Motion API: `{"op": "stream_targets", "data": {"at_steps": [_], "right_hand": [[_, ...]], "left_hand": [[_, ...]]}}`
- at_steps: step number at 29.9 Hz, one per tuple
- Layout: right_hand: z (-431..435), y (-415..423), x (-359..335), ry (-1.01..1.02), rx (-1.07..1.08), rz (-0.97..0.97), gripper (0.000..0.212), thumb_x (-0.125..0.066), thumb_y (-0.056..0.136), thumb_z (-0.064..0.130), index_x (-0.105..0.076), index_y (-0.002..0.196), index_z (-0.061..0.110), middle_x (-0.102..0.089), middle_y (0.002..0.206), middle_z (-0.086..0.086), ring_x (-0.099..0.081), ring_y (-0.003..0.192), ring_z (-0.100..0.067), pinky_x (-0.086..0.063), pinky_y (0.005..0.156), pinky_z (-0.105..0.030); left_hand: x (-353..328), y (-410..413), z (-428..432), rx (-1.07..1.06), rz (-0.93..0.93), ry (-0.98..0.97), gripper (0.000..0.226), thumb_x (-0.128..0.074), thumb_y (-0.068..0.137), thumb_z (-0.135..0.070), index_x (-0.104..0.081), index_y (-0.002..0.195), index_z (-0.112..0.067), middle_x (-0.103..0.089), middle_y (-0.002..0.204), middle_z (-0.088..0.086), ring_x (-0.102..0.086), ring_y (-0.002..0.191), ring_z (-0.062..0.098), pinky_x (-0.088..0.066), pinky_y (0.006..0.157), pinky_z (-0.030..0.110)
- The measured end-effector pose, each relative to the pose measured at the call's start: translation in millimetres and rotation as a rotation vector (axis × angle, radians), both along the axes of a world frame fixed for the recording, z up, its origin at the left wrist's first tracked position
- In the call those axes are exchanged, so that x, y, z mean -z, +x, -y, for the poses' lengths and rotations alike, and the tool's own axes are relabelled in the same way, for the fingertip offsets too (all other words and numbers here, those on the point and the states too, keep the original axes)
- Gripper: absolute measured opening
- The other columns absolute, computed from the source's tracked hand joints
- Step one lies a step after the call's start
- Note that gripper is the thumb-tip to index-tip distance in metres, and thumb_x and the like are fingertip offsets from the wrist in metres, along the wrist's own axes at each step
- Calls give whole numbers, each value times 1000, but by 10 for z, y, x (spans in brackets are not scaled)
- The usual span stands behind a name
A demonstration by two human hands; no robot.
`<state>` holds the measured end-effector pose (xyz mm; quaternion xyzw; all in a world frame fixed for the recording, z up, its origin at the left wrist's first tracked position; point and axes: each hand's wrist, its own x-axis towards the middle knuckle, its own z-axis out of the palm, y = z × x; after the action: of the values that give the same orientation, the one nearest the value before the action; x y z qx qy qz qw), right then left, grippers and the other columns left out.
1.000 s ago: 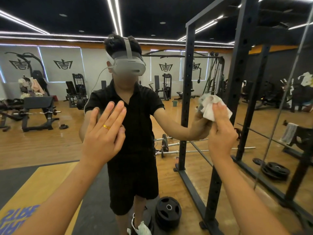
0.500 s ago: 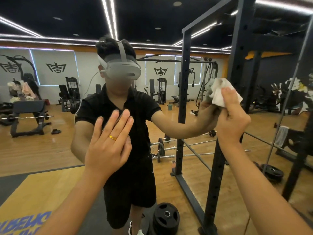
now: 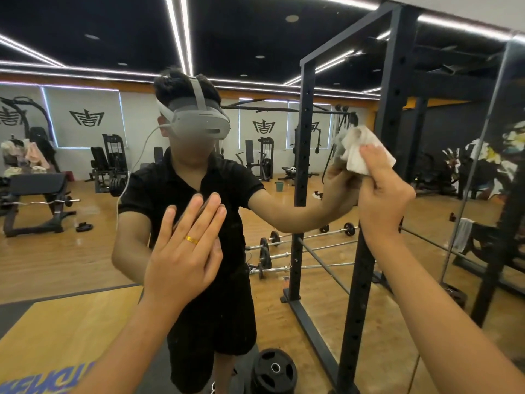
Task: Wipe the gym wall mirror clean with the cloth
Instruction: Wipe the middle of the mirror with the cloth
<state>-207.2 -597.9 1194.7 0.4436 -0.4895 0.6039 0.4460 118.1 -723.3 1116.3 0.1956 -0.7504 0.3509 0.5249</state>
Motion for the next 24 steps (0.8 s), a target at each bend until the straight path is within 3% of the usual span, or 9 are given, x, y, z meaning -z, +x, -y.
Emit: {"op": "stream_targets", "data": {"at_steps": [3,8,14,19,22,24], "right_hand": [[-103,-57,189,72,53,-88,37,-60,102,4,-64,138,9,-63,140,-12,-67,120,-25,-58,98,-38],[-157,-129,56,167,105,-182,41,-58,103,5,-57,144,6,-57,147,-14,-49,142,-30,-46,114,-40],[-60,-63,179,110,51,-137,43,-58,103,3,-56,145,12,-57,147,-14,-58,134,-28,-51,109,-34],[-93,-30,585,126,29,-102,46,-64,97,-3,-58,141,11,-59,145,-14,-61,131,-31,-56,103,-45],[-151,-44,853,229,49,-116,52,-66,95,-5,-57,143,9,-52,151,-9,-51,141,-32,-51,108,-51],[-173,-82,816,292,51,-150,56,-62,96,-5,-51,149,10,-44,157,-8,-41,148,-31,-41,118,-47]], "left_hand": [[8,-2,-6,8,0,9,51,-49,103,-21,-47,152,-9,-38,162,10,-33,153,29,-27,123,57],[20,2,3,4,3,15,52,-50,102,-21,-47,153,-9,-38,163,10,-32,153,29,-28,122,58],[16,-1,-3,-4,0,-1,52,-51,102,-20,-48,152,-8,-39,162,10,-34,152,29,-24,124,56],[14,-8,-11,-22,-4,-16,51,-49,103,-20,-47,152,-8,-39,162,11,-34,152,30,-26,123,57],[12,-9,-32,-17,-6,-6,52,-50,102,-20,-48,152,-8,-40,161,11,-35,152,31,-27,122,58],[7,2,-41,-20,-3,-7,52,-51,102,-20,-48,152,-8,-40,161,11,-35,151,30,-27,122,58]]}}
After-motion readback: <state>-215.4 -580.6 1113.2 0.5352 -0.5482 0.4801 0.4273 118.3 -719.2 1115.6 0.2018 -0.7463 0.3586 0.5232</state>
